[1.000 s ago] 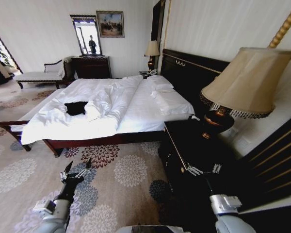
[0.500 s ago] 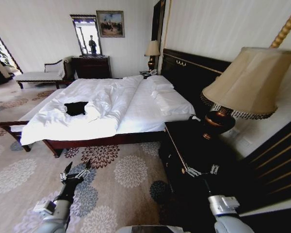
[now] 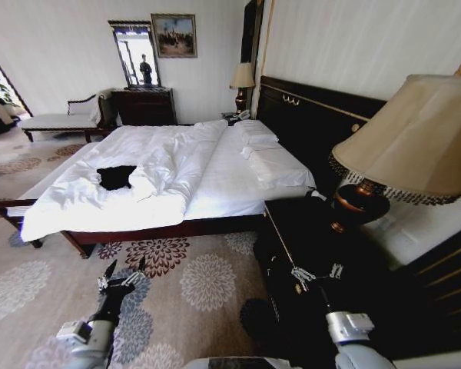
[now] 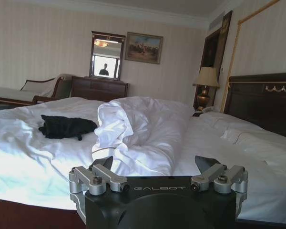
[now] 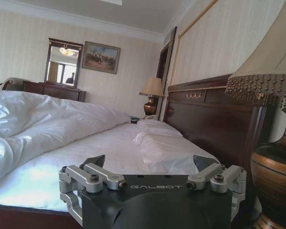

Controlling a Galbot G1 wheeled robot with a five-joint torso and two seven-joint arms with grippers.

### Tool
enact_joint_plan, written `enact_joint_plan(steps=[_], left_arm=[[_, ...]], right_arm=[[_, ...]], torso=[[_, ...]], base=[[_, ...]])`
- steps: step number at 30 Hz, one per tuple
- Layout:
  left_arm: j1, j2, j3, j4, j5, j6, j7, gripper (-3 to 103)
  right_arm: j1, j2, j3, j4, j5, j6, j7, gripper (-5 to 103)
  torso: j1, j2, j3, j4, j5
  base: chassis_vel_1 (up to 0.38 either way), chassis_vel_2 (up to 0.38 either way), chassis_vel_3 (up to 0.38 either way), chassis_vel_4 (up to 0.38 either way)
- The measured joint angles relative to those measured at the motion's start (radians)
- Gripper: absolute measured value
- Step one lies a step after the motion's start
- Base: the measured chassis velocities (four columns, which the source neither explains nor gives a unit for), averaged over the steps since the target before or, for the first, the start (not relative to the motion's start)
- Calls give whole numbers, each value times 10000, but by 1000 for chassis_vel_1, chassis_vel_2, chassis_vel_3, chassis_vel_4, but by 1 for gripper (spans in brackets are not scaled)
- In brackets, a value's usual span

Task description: Fold the clothes on the bed.

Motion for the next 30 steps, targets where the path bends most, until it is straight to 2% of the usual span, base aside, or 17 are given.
enact_joint_plan(steps=[6, 30], left_arm=[[-58, -25, 201, -4, 263, -35, 17, 98], [-14, -74, 192, -32, 375, -23, 1, 98]], right_arm=[[15, 7, -33, -19, 35, -8, 1, 100], [62, 12, -80, -42, 0, -52, 20, 100]], torso=[[1, 0, 1, 0, 1], [-1, 1, 0, 3, -1]], base=[[-178, 194, 179, -183], [-201, 193, 202, -188]])
